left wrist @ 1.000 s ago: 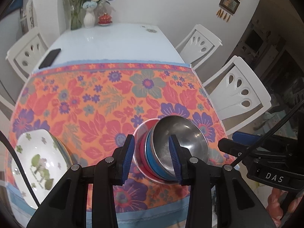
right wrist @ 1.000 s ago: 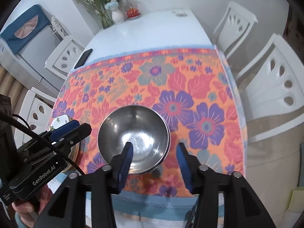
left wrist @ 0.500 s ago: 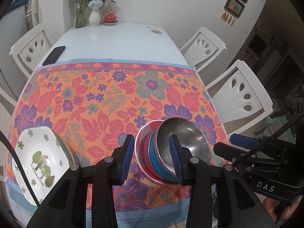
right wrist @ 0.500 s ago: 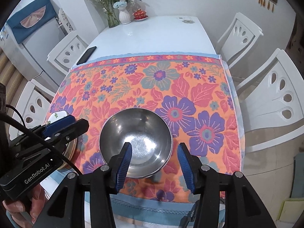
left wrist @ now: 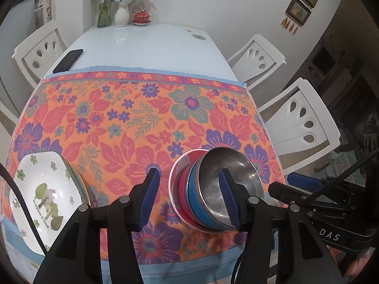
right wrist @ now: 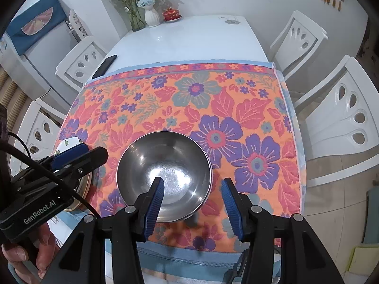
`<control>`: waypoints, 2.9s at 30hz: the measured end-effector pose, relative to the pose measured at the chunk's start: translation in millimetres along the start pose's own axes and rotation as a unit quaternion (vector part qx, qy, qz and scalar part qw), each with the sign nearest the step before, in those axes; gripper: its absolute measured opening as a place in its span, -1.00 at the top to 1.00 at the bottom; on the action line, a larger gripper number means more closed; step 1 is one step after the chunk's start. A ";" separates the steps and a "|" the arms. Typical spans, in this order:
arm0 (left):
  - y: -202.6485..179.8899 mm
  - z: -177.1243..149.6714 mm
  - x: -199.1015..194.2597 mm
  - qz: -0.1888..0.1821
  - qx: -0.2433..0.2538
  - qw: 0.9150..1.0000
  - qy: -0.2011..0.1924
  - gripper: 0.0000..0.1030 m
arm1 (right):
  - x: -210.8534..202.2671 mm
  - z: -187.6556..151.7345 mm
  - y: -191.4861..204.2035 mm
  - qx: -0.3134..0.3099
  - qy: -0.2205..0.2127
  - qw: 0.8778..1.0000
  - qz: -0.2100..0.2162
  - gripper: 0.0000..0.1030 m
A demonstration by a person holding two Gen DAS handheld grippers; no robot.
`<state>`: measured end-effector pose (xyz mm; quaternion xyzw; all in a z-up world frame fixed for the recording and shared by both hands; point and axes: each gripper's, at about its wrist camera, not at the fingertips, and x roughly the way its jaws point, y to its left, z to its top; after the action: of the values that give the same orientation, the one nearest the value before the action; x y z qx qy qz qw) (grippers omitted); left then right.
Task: Organize plates and bowls
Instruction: 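Grip the rim of the nested pink, red and blue bowls with both tools, then lift the nested bowls with both tools and carry them over the plate stack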
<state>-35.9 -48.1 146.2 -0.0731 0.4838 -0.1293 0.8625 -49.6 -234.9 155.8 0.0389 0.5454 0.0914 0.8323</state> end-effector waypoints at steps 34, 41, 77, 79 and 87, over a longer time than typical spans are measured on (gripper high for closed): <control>1.3 1.1 -12.2 0.027 0.001 0.999 -0.024 0.02 | 0.6 -4.0 -3.8 0.004 0.002 1.000 -0.001 0.05; -0.1 1.3 -9.9 0.027 0.007 0.999 -0.026 -0.18 | 2.1 -3.9 -5.1 0.004 0.003 1.000 -0.003 0.05; 30.4 -31.4 93.3 -0.084 -0.092 0.989 0.082 0.27 | 131.5 -16.4 -53.6 0.175 0.099 0.960 0.197 0.01; 26.1 -32.4 91.5 -0.076 -0.080 0.991 0.078 0.27 | 128.4 -14.7 -48.8 0.160 0.096 0.965 0.184 0.01; 25.7 -26.6 66.2 -0.066 -0.075 0.994 0.053 0.27 | 107.7 -3.1 -31.4 0.122 0.079 0.978 0.148 0.00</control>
<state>-21.7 -43.0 71.9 -0.1626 0.5311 -0.1529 0.8174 -7.1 -244.8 52.4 0.2132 0.6051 0.1486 0.7526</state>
